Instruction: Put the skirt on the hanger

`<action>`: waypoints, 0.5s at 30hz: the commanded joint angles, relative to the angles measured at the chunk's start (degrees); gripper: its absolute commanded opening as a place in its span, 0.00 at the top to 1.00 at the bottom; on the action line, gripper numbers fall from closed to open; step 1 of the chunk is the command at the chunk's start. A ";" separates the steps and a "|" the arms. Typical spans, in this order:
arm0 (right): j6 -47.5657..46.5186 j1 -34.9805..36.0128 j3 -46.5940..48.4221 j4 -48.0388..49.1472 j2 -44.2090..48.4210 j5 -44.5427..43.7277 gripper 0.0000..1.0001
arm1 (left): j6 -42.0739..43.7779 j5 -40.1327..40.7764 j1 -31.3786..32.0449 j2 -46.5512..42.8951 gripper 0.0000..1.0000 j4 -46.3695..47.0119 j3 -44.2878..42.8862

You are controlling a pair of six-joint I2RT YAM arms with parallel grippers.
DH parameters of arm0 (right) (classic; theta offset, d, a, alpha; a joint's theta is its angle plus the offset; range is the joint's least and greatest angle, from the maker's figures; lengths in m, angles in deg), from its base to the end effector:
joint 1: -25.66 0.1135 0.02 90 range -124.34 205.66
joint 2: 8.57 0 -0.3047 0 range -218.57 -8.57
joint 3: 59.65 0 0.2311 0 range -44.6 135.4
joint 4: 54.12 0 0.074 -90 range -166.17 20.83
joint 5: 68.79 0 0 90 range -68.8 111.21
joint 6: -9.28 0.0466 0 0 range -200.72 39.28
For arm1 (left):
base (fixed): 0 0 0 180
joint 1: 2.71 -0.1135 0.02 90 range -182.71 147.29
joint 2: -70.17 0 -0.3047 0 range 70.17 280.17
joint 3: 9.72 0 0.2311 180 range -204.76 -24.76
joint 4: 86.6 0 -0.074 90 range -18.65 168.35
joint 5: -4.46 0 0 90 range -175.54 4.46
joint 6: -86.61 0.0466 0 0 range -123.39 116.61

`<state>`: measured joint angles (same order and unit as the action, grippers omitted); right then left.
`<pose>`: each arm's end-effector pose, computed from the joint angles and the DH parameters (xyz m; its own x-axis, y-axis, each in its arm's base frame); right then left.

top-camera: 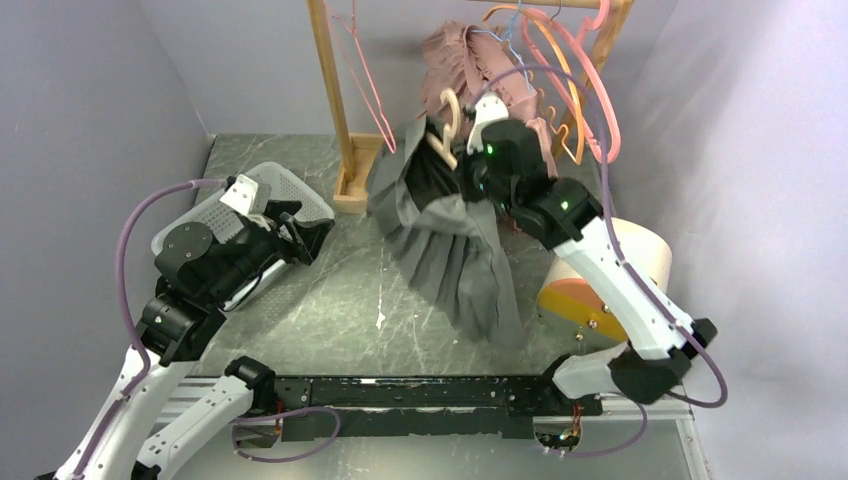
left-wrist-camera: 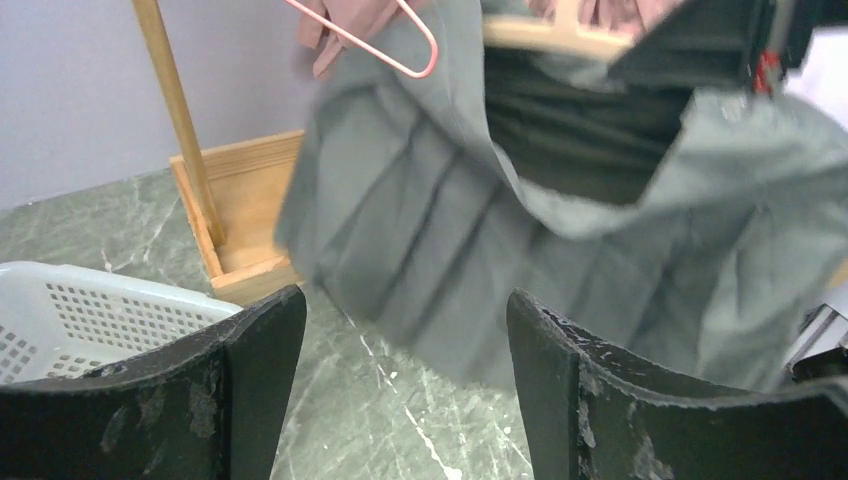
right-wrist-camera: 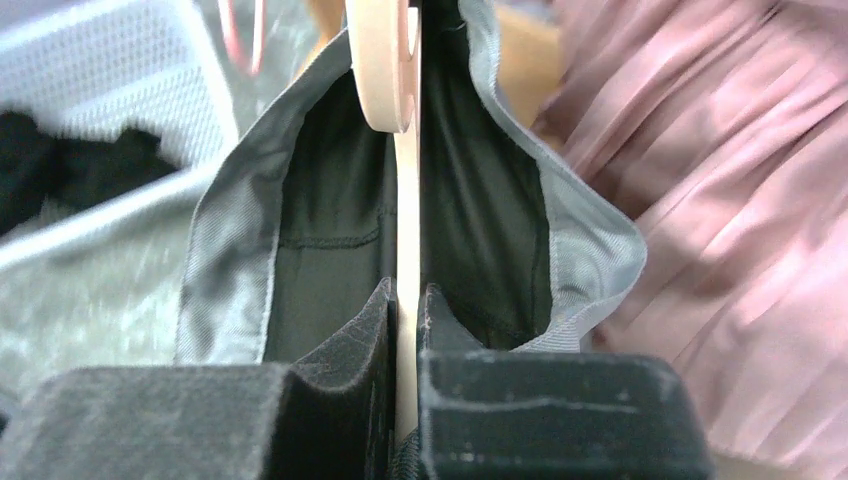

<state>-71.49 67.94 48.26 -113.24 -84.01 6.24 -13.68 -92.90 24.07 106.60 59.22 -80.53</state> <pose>0.1892 0.1557 0.4791 -0.4044 -0.1583 -0.9008 -0.4197 0.9072 0.0290 0.0739 -0.0440 0.4254 -0.0972 -0.1494 -0.9840 0.5527 0.8141 -0.1782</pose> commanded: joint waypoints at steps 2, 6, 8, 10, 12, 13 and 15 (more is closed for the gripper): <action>-2.83 -5.53 16.82 8.33 -8.98 -3.22 1.00 | -1.49 -1.79 -0.25 -0.65 0.21 0.53 -2.14; -5.55 -7.68 27.11 11.68 -15.92 -1.09 1.00 | -1.90 -3.76 -0.24 -2.51 0.22 1.24 -1.19; -6.85 -8.48 28.80 14.65 -17.81 -0.61 1.00 | -2.15 -4.57 -0.24 -3.27 0.22 1.46 -0.66; -8.25 -9.12 29.35 17.76 -18.71 0.77 1.00 | -2.28 -4.64 -0.24 -3.79 0.22 1.26 -0.34; -9.20 -9.79 29.82 20.74 -19.32 2.35 1.00 | -2.22 -4.43 -0.24 -3.83 0.22 0.69 -0.43; -9.31 -10.22 30.35 21.81 -19.68 3.14 1.00 | -2.15 -4.26 -0.24 -3.80 0.22 0.37 -0.54; -9.17 -11.36 32.17 23.18 -21.05 4.99 1.00 | -2.11 -3.85 -0.24 -3.44 0.22 -0.18 -0.86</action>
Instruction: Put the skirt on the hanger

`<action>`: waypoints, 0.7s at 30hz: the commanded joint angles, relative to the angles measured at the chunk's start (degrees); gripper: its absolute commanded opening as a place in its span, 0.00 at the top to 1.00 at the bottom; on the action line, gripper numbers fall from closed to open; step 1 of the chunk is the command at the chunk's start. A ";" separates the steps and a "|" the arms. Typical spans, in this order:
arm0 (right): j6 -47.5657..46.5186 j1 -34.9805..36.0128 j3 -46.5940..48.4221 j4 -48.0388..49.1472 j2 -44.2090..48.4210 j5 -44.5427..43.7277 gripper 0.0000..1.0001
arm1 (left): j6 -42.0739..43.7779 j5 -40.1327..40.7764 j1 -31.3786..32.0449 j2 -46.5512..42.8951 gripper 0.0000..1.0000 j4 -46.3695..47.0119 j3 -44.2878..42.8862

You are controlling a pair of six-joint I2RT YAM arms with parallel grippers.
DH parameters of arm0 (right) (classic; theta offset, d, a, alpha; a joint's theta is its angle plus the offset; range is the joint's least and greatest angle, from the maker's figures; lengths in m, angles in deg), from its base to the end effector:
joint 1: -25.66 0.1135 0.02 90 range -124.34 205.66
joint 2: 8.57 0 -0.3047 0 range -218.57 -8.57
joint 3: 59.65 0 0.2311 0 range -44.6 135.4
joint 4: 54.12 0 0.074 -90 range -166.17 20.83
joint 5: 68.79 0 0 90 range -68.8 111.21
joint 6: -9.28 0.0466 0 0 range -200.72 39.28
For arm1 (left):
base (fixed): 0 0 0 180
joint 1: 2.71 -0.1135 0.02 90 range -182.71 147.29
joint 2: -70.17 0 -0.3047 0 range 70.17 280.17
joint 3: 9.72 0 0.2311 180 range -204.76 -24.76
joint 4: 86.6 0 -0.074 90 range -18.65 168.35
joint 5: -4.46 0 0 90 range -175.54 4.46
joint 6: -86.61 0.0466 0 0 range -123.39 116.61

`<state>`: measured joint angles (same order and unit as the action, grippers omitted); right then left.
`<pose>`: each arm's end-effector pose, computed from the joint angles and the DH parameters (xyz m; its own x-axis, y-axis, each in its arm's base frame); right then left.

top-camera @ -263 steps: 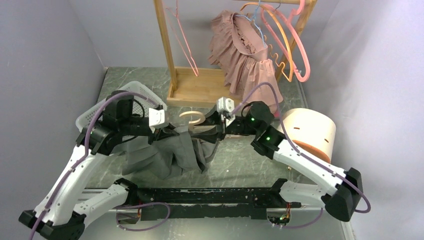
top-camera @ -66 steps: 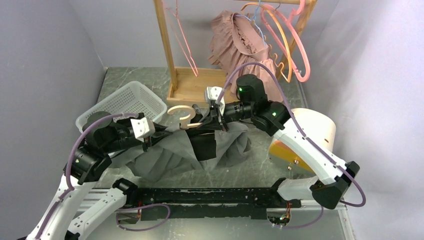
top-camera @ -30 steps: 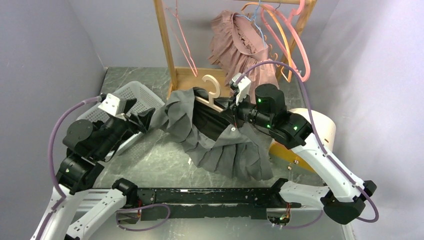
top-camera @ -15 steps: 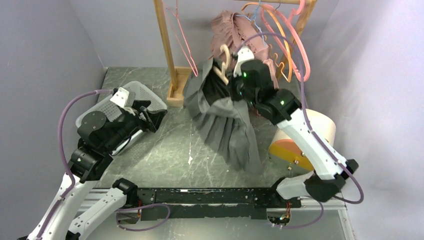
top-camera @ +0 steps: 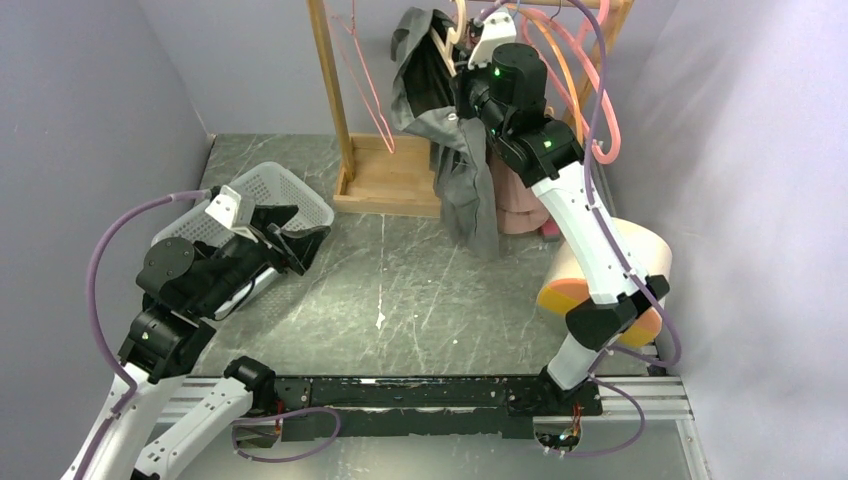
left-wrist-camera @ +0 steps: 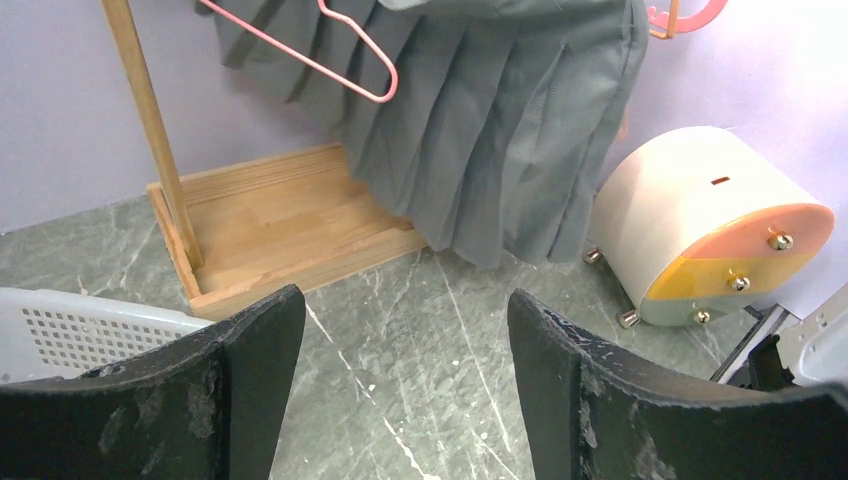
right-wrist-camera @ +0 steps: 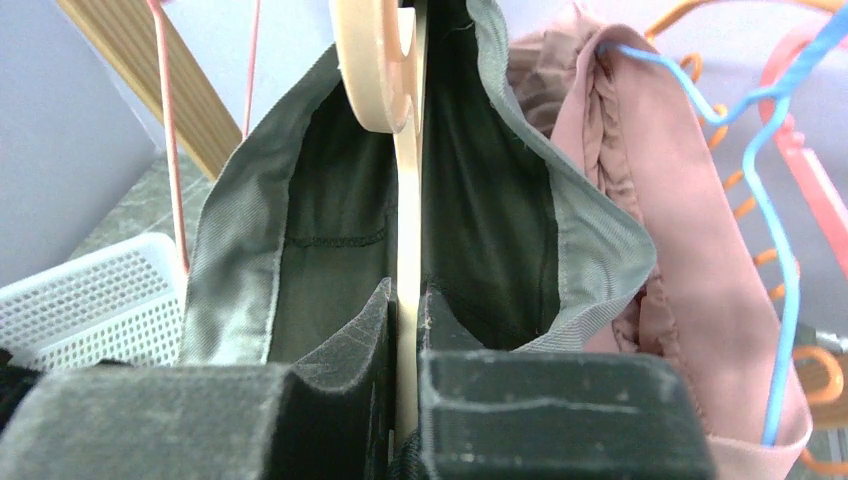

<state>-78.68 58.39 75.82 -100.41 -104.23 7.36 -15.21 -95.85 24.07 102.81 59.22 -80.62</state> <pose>0.2971 0.1777 0.5512 -0.1064 -0.0273 -0.9939 -0.3213 0.9469 0.0084 0.0538 -0.0365 0.4295 -0.0613 -0.1948 -0.9789 0.6029 0.7744 -0.1919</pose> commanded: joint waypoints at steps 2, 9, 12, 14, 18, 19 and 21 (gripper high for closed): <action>-1.43 -3.48 7.66 10.02 -3.43 5.04 1.00 | -0.59 -0.45 -0.24 0.64 0.22 -0.73 -1.07; 1.00 -7.85 10.98 11.30 -8.82 10.27 1.00 | -0.87 0.72 -0.24 1.19 0.22 -1.91 -1.27; 2.44 -9.25 10.56 11.16 -10.14 12.30 1.00 | -1.24 1.59 -0.24 1.33 0.22 -2.21 -1.16; 3.49 -10.02 10.03 11.33 -10.70 13.75 1.00 | -1.41 2.13 -0.27 1.39 0.22 -2.34 -1.03; 4.88 -10.90 9.85 10.02 -11.64 14.37 1.00 | -0.64 2.77 -0.25 1.87 0.22 -2.95 -1.17; 5.16 -11.01 9.44 9.79 -11.42 14.48 0.99 | -0.47 3.09 -0.24 2.04 0.21 -3.19 -1.26; 5.54 -11.11 7.99 9.78 -10.06 15.09 0.94 | -0.49 4.78 -0.25 2.44 0.19 -3.80 -1.36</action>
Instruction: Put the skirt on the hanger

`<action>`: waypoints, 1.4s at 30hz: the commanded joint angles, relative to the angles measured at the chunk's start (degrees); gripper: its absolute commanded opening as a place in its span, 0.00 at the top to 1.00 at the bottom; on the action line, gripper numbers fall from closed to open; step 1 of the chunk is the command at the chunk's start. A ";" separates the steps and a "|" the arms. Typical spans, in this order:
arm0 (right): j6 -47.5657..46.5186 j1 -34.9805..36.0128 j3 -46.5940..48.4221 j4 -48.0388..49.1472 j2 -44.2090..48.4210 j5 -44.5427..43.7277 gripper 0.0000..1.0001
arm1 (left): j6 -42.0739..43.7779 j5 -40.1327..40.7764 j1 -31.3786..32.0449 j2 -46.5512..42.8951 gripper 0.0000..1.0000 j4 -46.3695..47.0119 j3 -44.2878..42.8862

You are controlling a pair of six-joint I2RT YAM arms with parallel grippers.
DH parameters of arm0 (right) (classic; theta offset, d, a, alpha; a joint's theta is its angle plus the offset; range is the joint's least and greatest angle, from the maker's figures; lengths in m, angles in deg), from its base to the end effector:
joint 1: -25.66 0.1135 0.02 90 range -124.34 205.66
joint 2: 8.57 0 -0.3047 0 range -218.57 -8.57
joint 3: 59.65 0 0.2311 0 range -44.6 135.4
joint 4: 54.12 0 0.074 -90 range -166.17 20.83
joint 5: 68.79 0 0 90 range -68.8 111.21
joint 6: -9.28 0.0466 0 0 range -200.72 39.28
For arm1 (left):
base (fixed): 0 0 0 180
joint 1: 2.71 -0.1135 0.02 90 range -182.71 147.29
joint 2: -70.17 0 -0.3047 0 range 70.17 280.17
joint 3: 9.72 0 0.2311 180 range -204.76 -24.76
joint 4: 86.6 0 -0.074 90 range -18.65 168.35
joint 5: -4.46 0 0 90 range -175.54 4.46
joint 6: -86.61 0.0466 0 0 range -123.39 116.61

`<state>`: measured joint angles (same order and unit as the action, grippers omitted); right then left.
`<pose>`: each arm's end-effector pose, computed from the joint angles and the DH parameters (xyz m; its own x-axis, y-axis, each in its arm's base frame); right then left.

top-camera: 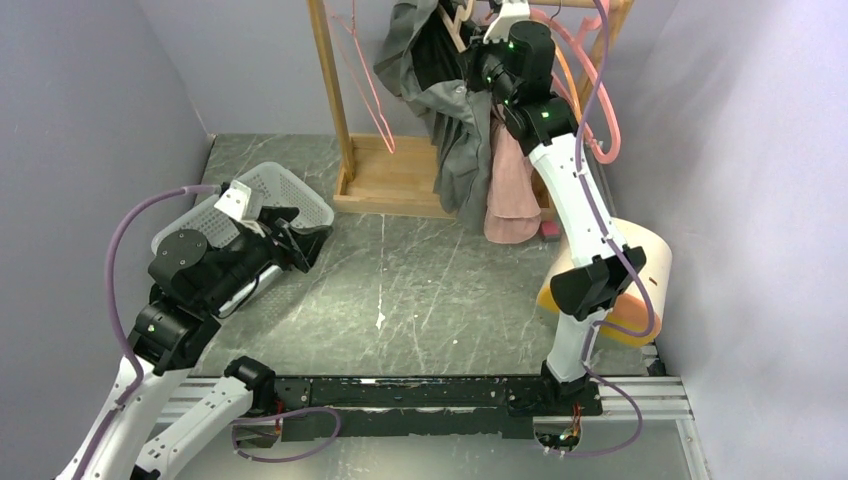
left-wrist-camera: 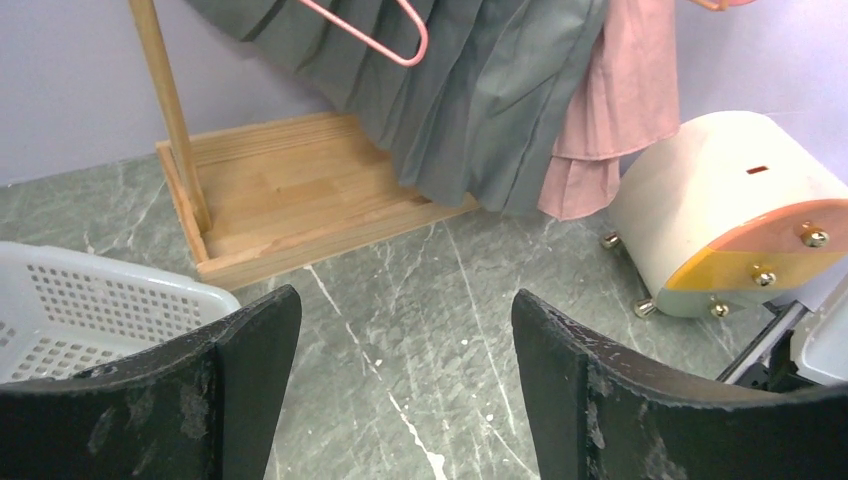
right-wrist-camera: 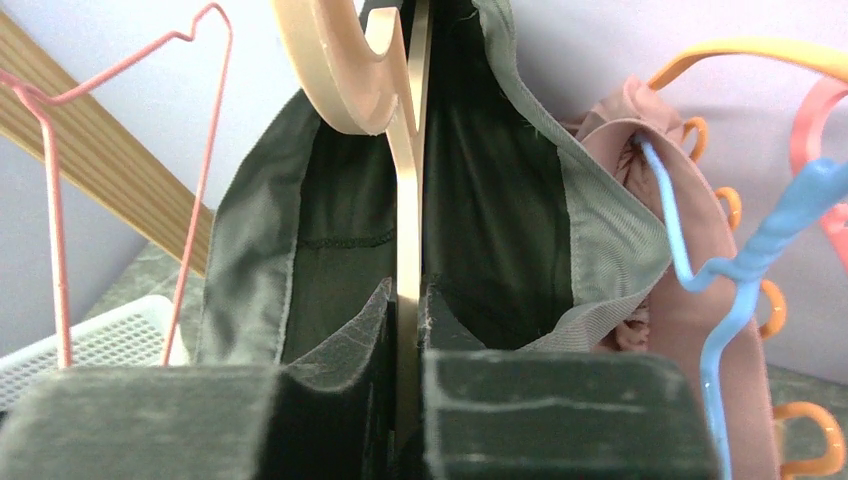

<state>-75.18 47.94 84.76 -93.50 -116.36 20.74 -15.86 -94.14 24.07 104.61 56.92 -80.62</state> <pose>0.3879 0.1585 0.5357 -0.0802 0.0715 -0.9942 -0.3655 0.9258 0.0960 0.0635 -0.0399 0.4231 -0.1253 -0.1759 -0.9764 0.5653 0.7961 -0.2160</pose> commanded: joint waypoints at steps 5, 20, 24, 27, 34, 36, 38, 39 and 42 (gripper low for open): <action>3.74 -0.99 -6.10 4.01 7.82 2.76 0.56 | -0.88 9.35 -0.29 3.04 0.04 -3.57 -1.74; 9.08 -1.29 -25.62 6.57 30.58 7.91 0.38 | -6.31 18.88 -2.67 15.71 0.02 -6.56 -3.38; 10.30 -1.22 -38.60 9.59 40.69 12.57 0.38 | -7.97 18.02 -8.12 19.29 0.04 -8.32 -3.74; 9.68 -1.19 -47.74 12.79 46.62 18.85 0.38 | -11.41 18.03 -12.82 22.72 0.05 -10.76 -3.86; 10.91 -1.19 -63.76 17.74 54.55 29.01 0.37 | -14.97 14.26 -29.52 26.98 0.05 -12.28 1.50; 11.85 -1.15 -67.33 19.46 55.92 30.65 0.37 | -16.30 14.24 -32.58 28.22 0.07 -13.09 2.74; 12.92 -1.19 -70.42 21.12 57.07 32.22 0.37 | -18.09 16.79 -33.78 29.58 0.06 -14.18 3.97; 13.57 -1.19 -71.51 21.88 57.49 33.09 0.37 | -18.75 17.72 -34.08 30.32 0.06 -14.89 4.59; 15.54 -1.17 -77.02 24.75 58.24 35.30 0.37 | -24.69 25.53 -35.16 32.42 0.03 -17.30 6.36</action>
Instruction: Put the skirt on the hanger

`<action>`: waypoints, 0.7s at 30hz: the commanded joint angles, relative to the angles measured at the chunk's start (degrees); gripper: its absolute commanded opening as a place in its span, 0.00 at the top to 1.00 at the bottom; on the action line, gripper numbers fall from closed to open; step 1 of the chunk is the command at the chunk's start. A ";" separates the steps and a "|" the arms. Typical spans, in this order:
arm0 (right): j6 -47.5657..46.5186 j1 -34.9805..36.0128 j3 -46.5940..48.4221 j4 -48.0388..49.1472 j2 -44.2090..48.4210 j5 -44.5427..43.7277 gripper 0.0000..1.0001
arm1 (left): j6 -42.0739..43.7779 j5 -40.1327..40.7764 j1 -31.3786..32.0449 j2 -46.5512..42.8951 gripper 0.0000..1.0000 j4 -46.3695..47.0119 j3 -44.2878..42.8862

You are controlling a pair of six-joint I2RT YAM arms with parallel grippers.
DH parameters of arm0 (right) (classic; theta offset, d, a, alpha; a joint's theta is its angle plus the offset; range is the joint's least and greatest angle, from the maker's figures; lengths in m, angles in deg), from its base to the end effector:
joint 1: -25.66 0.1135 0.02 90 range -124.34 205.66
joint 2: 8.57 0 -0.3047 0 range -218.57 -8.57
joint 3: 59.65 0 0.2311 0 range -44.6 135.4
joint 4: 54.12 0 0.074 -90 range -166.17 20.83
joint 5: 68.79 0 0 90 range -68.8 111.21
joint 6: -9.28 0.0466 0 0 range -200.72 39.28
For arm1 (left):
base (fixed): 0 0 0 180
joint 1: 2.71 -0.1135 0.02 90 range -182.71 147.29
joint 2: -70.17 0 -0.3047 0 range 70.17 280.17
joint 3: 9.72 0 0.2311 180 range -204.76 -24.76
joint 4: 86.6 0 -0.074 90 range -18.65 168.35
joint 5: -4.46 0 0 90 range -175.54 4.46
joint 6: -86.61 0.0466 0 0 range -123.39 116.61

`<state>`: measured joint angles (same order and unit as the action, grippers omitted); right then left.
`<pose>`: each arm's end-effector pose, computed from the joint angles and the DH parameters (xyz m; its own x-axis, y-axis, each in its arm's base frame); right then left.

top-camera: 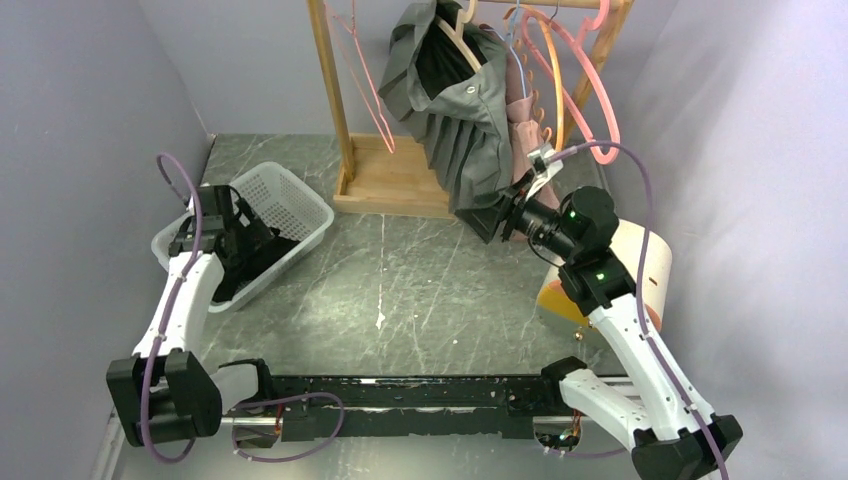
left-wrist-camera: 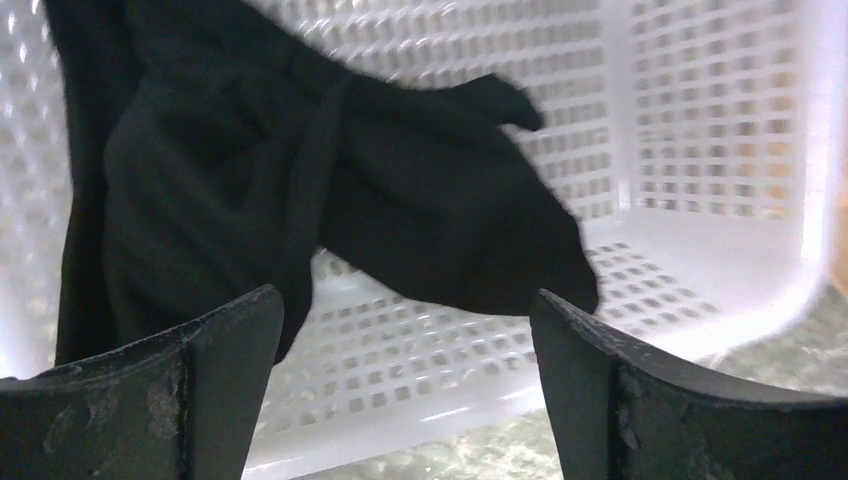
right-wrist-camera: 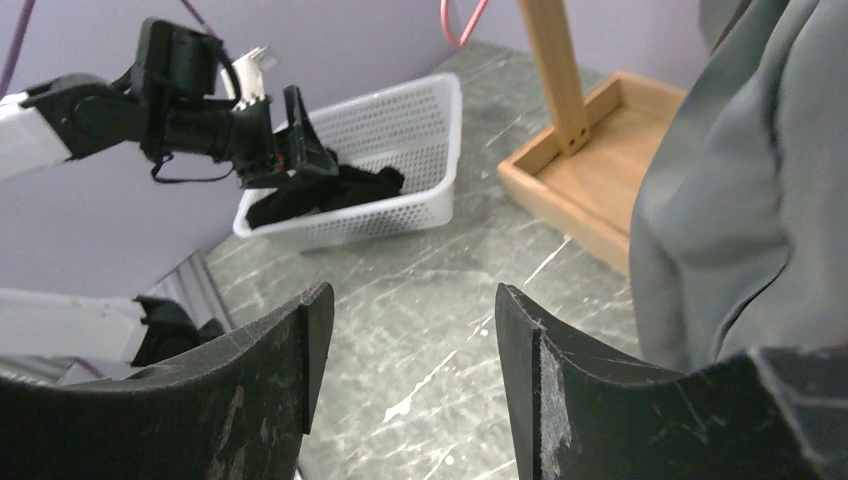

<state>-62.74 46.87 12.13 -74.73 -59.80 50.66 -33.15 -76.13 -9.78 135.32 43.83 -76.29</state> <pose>0.1410 0.0793 0.4321 -0.2397 0.1953 -0.9510 -0.7353 0.6031 0.3092 0.2005 0.0325 0.3063 -0.5277 -0.5589 -0.6396 -0.5663 0.7928 -0.2254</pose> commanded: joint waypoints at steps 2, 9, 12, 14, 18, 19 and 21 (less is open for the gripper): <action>4.32 -0.10 -6.63 7.51 1.53 6.26 0.37 | -10.34 9.56 -2.70 2.86 0.02 -4.90 2.78; 5.52 -0.03 -9.16 8.89 0.62 6.54 0.37 | -12.89 11.80 -4.50 6.75 0.02 -2.85 3.31; 5.70 -0.01 -9.14 8.90 0.54 4.89 0.37 | -11.90 7.17 -5.45 8.21 0.11 -1.05 4.41; 6.02 -0.03 -8.97 8.90 0.16 4.09 0.37 | -11.62 5.49 -5.72 8.86 0.27 -0.50 4.46; 6.94 -0.03 -8.52 9.02 -0.21 3.43 0.37 | -9.81 5.00 -6.75 8.36 0.73 0.06 3.37; 7.08 -0.03 -8.49 9.18 0.00 3.30 0.37 | -9.11 5.34 -6.87 7.89 0.81 0.18 2.51; 7.17 -0.03 -8.48 9.49 0.31 2.80 0.37 | -6.37 4.87 -6.90 5.92 0.92 0.84 -0.27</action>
<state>-56.47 46.90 3.06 -67.38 -60.08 54.70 -43.31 -69.93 -15.84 144.08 41.97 -72.27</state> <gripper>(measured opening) 0.632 0.167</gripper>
